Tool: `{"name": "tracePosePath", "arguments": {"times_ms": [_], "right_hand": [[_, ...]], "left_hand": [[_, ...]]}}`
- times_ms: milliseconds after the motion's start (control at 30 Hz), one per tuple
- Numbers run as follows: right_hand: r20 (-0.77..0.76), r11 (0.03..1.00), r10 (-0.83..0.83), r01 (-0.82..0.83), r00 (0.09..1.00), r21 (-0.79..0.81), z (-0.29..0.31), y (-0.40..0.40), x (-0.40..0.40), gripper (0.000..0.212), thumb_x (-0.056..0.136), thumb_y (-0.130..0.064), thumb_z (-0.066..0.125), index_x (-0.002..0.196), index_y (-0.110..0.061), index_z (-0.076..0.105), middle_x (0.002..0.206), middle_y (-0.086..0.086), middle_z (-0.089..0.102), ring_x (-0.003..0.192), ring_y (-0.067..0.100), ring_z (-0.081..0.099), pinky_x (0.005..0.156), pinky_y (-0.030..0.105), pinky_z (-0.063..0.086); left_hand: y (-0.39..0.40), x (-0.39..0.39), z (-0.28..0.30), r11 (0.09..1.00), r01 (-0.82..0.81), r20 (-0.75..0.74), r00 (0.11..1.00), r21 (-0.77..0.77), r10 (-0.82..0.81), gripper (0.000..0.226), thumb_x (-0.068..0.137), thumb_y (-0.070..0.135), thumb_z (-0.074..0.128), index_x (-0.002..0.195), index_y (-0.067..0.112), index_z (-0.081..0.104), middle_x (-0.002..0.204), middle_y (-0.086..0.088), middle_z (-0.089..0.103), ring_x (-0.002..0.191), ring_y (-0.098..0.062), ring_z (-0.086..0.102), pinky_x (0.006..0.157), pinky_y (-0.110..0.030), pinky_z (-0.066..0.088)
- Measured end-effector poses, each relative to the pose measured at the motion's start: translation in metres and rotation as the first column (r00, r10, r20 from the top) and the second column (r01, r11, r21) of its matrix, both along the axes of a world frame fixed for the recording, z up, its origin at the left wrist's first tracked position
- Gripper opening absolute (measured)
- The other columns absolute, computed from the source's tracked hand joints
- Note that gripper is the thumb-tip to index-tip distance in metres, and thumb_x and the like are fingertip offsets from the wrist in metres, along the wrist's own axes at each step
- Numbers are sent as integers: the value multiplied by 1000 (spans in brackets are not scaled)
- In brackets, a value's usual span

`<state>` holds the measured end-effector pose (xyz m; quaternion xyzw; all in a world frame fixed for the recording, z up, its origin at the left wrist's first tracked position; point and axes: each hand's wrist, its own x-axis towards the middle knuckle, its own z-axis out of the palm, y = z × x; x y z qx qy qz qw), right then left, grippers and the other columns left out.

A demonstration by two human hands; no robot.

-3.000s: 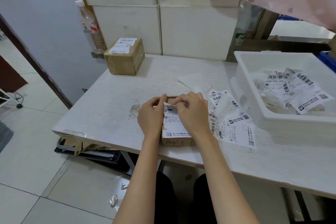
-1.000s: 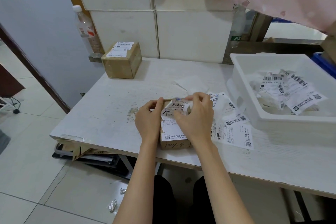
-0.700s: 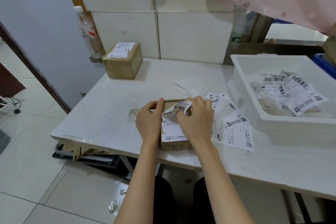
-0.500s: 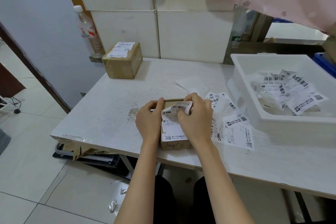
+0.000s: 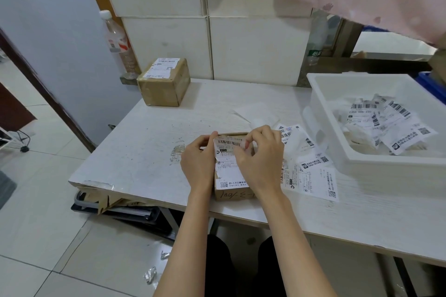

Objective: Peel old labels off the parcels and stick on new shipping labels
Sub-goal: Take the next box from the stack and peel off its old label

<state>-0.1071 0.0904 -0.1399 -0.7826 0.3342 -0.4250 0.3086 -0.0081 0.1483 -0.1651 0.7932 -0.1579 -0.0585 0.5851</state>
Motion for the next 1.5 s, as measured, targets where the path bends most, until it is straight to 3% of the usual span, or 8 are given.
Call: {"name": "tracePosePath", "arguments": {"times_ms": [167, 500, 633, 733, 933, 1033, 1333, 1500], "right_hand": [[-125, 997, -19, 28, 992, 71, -1, -2, -1, 33, 72, -18, 59, 104, -26, 52, 73, -13, 47, 93, 15, 39, 84, 31, 30], [48, 995, 35, -40, 998, 95, 3, 2, -3, 23, 71, -9, 61, 88, -23, 53, 65, -7, 52, 90, 10, 41, 88, 19, 33], [-124, 992, -93, 103, 988, 70, -1, -1, 0, 16, 69, -36, 57, 77, -22, 51, 74, -12, 46, 91, 15, 39, 82, 31, 33], [-222, 985, -150, 165, 963, 52, -4, -3, 1, 20, 75, -31, 63, 74, -20, 47, 79, -9, 46, 91, 17, 36, 80, 29, 27], [-9, 993, -14, 15, 1000, 119, -2, 0, 0, 21, 74, -13, 66, 65, -20, 48, 77, -5, 52, 93, 15, 42, 86, 13, 33], [119, 992, 20, -35, 993, 123, 1, 1, -2, 16, 68, -18, 63, 64, -29, 52, 82, -8, 52, 94, 16, 49, 79, 39, 51], [-36, 990, -66, 70, 997, 121, 3, -1, 0, 27, 71, -26, 62, 92, -22, 45, 70, -9, 53, 93, 13, 42, 87, 30, 32], [53, 984, 65, -73, 996, 164, 3, 2, -1, 29, 72, -10, 60, 96, -22, 49, 84, -9, 56, 100, 10, 45, 88, 35, 45]], "left_hand": [[0, 0, -1, 1000, 0, -11, 1000, -3, 0, 30, 93, 47, 59, 82, 26, 76, 74, 10, 72, 70, -8, 66, 61, -27, 45], [0, 1, -2, 1000, -4, -9, 1000, -8, 4, 30, 93, 47, 58, 84, 25, 77, 76, 10, 73, 71, -10, 66, 62, -28, 45], [-1, 1, -2, 1000, -5, -1, 1000, 2, 5, 30, 93, 47, 58, 83, 26, 76, 76, 10, 72, 70, -9, 66, 60, -26, 44], [-1, 0, -1, 1000, -9, -3, 1000, -5, 9, 29, 93, 46, 59, 81, 25, 76, 73, 9, 72, 67, -6, 64, 58, -23, 41], [0, 0, 0, 1000, -18, 8, 1000, 0, 18, 29, 95, 44, 58, 83, 24, 76, 75, 9, 72, 67, -4, 63, 56, -19, 37], [0, -1, 0, 1000, -19, 13, 1000, -10, 19, 27, 95, 42, 58, 82, 25, 75, 75, 11, 71, 67, -2, 62, 55, -15, 37], [-1, 0, -1, 999, -28, -14, 1000, -26, 28, 26, 93, 42, 60, 81, 25, 75, 76, 11, 72, 71, -6, 65, 62, -23, 42], [-1, 2, -2, 999, -26, -10, 1000, -24, 26, 27, 94, 43, 60, 82, 24, 76, 76, 11, 72, 72, -8, 66, 62, -26, 44]]}}
